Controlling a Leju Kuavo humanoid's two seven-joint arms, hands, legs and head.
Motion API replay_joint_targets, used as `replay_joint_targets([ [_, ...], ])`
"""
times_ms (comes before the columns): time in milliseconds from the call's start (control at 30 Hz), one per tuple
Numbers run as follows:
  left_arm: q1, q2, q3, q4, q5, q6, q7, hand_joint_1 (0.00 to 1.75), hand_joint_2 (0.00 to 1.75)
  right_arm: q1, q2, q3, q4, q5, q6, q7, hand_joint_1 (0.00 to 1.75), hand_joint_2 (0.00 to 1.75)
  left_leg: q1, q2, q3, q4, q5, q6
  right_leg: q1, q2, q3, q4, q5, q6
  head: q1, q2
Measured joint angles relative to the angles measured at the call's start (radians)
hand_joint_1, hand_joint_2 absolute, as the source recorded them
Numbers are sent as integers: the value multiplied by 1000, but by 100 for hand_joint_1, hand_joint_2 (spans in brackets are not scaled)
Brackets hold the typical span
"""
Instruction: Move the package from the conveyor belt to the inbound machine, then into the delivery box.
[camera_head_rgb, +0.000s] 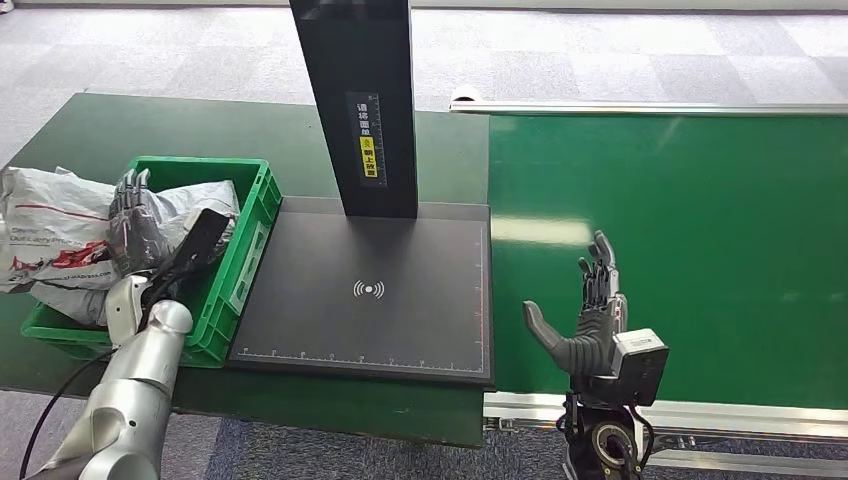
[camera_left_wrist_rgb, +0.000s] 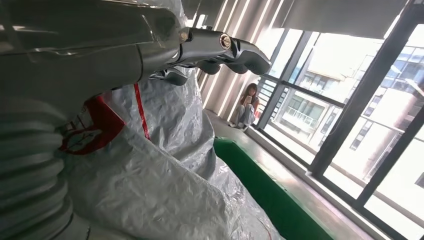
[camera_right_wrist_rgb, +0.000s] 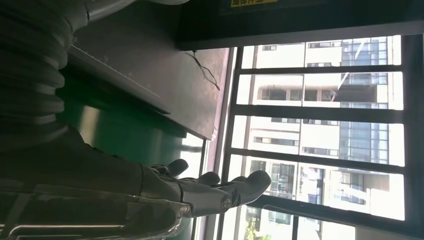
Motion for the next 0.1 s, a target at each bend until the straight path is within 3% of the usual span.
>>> replay_joint_targets([
  [100, -5, -2, -26, 6, 13, -16, 0, 0, 175, -5, -1, 0, 4, 0, 0, 0, 0, 175, 0, 0, 0, 0, 0, 0, 0, 0, 0, 0, 0, 0, 0, 0],
])
